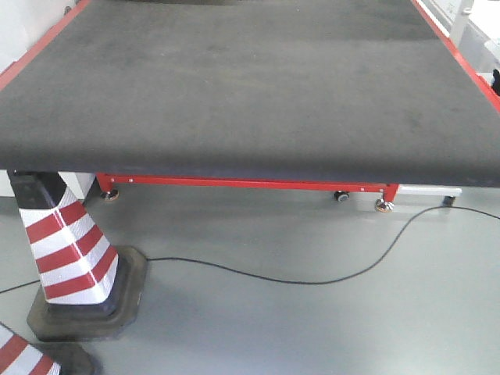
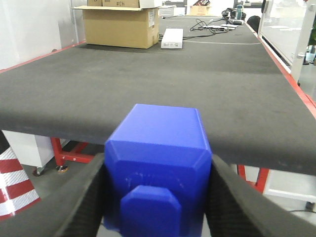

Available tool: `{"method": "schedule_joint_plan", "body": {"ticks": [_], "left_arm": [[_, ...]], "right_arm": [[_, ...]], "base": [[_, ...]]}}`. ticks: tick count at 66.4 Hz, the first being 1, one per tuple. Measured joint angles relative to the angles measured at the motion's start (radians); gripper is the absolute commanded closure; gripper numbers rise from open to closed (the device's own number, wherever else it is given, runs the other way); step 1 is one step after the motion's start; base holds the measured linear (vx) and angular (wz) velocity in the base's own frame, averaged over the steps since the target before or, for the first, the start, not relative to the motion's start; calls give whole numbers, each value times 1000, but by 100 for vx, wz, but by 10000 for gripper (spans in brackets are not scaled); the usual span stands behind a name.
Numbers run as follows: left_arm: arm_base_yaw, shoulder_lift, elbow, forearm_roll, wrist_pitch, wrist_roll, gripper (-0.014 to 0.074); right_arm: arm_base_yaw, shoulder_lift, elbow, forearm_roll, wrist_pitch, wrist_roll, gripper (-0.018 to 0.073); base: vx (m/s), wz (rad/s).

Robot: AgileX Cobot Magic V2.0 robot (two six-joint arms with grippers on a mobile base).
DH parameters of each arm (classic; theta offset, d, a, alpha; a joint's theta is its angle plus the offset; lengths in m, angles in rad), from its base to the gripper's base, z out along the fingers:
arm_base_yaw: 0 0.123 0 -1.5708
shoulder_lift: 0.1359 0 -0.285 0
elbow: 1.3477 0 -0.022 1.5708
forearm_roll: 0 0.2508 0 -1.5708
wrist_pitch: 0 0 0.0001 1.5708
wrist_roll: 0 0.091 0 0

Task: Pour parts from conveyor to right shelf
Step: 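Drive away from the conveyor holding the part in the right gripper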

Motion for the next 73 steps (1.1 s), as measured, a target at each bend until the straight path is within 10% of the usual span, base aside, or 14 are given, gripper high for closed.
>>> {"method": "schedule_joint_plan", "body": {"ticks": [73], "left_arm": [[0,0,0,0,0,0,603]], "right_arm": [[0,0,0,-2,0,0,564]], "base": [[-18,-67]]}}
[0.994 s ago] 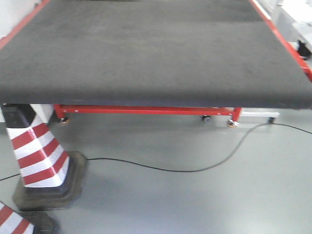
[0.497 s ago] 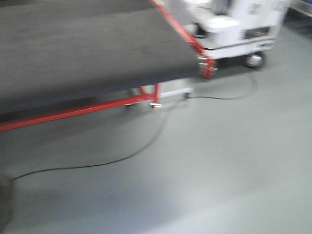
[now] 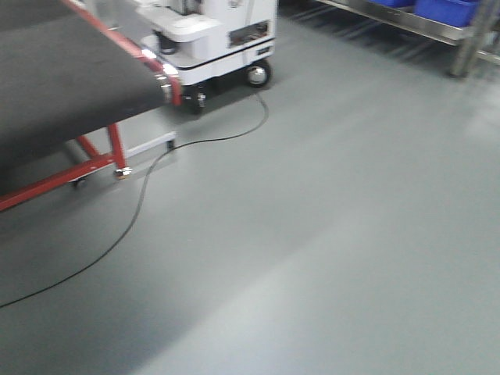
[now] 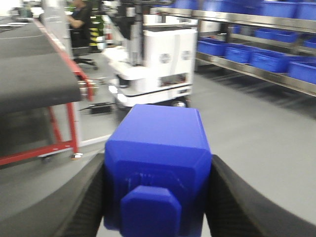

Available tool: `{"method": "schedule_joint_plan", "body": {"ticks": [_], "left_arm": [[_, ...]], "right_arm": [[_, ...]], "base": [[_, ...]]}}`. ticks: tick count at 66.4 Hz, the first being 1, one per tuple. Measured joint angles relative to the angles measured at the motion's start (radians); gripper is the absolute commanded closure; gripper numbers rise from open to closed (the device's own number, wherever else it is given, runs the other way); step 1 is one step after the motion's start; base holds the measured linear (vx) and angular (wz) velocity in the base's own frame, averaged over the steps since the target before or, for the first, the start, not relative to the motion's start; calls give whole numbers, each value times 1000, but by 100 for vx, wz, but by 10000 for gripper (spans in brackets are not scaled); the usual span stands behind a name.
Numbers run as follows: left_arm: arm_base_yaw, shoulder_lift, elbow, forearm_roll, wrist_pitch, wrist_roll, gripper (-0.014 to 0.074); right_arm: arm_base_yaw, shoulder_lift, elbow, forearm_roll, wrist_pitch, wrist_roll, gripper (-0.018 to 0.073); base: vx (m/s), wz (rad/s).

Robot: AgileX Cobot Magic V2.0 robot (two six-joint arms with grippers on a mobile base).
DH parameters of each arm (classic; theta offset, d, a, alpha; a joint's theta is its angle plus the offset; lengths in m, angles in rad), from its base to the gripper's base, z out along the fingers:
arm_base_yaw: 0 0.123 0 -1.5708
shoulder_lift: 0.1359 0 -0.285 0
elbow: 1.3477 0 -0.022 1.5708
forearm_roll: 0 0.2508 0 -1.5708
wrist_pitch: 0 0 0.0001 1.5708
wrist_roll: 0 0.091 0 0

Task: Pour parts from conveyor to right shelf
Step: 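Drive away from the conveyor holding the part in the right gripper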

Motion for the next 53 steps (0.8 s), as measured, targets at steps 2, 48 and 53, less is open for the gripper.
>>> {"method": "schedule_joint_plan", "body": {"ticks": [2,48,53], "left_arm": [[0,0,0,0,0,0,603],[0,0,0,0,0,0,603],[0,0,0,0,0,0,603]], "right_arm": [[0,0,0,0,0,0,564],[0,0,0,1,0,0,564],[0,0,0,1,0,0,564]], "base": [[-15,-59],[-10,-56],[3,-66]]}}
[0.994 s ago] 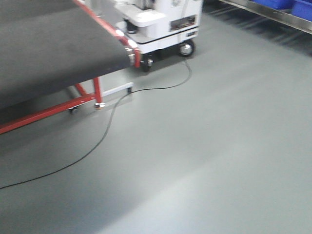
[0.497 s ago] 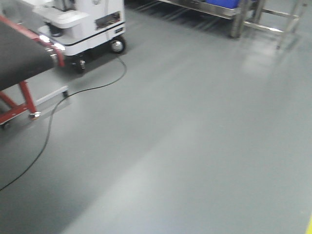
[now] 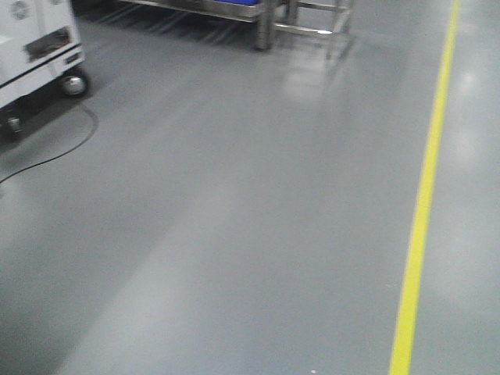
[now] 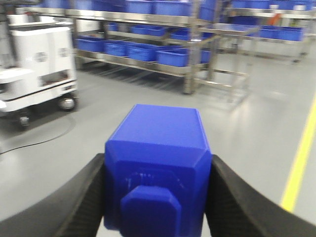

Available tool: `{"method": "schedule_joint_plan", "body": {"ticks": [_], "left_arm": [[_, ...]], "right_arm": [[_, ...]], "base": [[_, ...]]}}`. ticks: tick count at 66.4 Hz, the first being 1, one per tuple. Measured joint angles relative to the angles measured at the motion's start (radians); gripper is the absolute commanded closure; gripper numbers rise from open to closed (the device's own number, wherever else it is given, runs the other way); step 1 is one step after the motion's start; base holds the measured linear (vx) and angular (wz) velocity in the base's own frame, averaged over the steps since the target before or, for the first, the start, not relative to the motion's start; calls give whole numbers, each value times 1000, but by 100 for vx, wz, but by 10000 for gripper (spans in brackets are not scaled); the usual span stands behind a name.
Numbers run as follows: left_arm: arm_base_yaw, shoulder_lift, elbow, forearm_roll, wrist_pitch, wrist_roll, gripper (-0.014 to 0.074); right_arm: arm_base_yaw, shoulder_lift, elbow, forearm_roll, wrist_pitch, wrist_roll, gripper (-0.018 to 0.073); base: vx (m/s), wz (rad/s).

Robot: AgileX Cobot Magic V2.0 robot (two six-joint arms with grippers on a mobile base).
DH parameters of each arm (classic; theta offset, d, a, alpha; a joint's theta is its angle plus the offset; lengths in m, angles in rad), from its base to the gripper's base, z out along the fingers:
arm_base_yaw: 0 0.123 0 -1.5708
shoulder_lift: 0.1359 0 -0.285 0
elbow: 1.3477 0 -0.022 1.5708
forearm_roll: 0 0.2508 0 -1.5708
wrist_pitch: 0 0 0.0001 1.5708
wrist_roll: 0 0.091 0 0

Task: Pour parts from conveyor to right shelf
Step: 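Drive away from the conveyor holding the part in the right gripper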

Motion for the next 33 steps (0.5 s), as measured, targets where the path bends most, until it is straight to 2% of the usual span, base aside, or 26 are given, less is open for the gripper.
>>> {"method": "schedule_joint_plan", "body": {"ticks": [33], "left_arm": [[0,0,0,0,0,0,603]], "right_arm": [[0,0,0,-1,0,0,564]], "base": [[14,-75]]}}
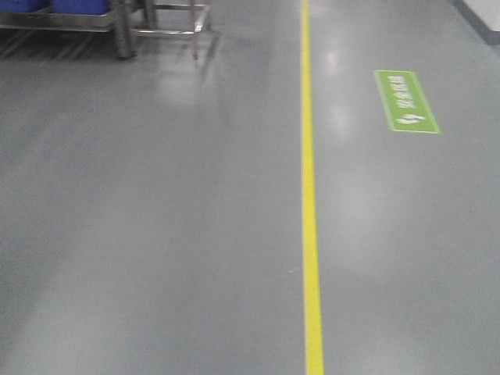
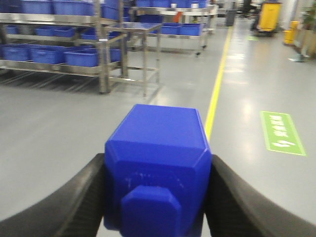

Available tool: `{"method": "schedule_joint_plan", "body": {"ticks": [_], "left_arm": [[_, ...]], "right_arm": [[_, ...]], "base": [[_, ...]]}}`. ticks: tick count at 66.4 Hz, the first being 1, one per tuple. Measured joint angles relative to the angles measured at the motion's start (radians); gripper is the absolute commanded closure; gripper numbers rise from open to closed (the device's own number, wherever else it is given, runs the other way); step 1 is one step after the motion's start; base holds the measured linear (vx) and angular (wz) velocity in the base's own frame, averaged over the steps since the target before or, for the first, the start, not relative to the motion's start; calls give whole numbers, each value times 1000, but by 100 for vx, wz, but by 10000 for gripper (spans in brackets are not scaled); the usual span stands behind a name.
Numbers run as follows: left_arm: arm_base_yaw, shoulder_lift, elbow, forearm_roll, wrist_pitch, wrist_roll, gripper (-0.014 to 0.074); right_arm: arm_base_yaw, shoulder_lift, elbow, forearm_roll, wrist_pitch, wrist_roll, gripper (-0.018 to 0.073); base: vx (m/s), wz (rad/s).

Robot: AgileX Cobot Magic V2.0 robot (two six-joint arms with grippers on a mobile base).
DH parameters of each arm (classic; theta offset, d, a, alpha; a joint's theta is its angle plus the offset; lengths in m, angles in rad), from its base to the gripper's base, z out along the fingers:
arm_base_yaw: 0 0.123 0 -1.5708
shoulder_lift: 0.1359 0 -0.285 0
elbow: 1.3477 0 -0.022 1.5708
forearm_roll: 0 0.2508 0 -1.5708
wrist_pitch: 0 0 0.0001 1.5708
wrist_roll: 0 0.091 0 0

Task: Pour parts from conveyor to right shelf
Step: 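Drive away from the conveyor holding the part in the right gripper, then drive along the yellow floor line past the bin carts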

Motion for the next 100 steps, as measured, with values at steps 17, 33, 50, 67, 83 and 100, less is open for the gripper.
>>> {"method": "schedule_joint_plan", "body": {"ticks": [17,33,50,67,83,100], "left_arm": [[0,0,0,0,0,0,603],[0,0,0,0,0,0,603],[0,0,0,0,0,0,603],[0,0,0,0,0,0,603],[0,0,0,0,0,0,603],[0,0,0,0,0,0,603]], "right_arm": [[0,0,0,0,0,0,564],[0,0,0,0,0,0,564],[0,0,0,0,0,0,564],[0,0,0,0,0,0,564],[0,0,0,0,0,0,564],[0,0,0,0,0,0,564]], "base": [[21,-50],[30,-17],[42,9],[49,18],[50,9],[54,-7]]}}
